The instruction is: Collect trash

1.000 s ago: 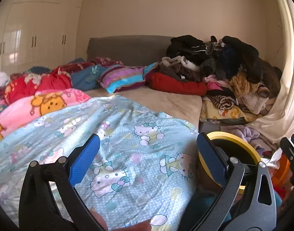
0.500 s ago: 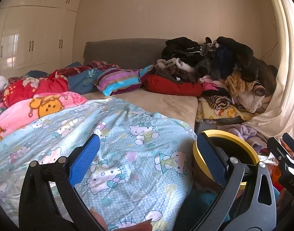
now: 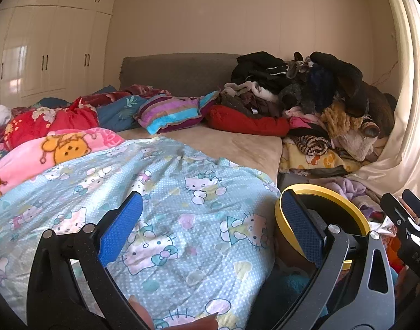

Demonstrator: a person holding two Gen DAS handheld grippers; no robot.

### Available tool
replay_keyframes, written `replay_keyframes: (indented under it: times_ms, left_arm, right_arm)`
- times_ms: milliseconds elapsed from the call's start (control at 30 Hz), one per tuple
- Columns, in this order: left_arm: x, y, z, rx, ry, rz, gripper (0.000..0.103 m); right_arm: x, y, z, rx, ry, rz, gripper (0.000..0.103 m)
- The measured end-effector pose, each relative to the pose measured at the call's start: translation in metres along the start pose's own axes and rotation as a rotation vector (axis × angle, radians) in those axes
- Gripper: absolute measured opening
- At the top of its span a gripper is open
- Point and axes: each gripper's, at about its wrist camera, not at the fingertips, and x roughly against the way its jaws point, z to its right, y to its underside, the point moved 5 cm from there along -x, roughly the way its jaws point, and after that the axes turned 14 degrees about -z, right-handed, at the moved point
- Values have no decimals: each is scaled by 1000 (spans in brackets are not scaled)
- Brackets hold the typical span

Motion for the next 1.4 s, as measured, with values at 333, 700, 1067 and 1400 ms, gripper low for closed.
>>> replay_keyframes:
  times_ms: [333,700,1067,1400]
  left_arm:
    - [-1,1,2,2,-1,1,92]
    - [-1,2,2,-2,3,2,92]
    - [-1,2,2,1,1,1,92]
    - [-1,2,1,1,3,1,92]
  right_arm:
    - [-1,0,0,-2,0,2,97]
    - [-1,0,1,-3,1,4,97]
    - [-1,2,3,-5,1,1,97]
    - [-1,1,4,-5,1,2,97]
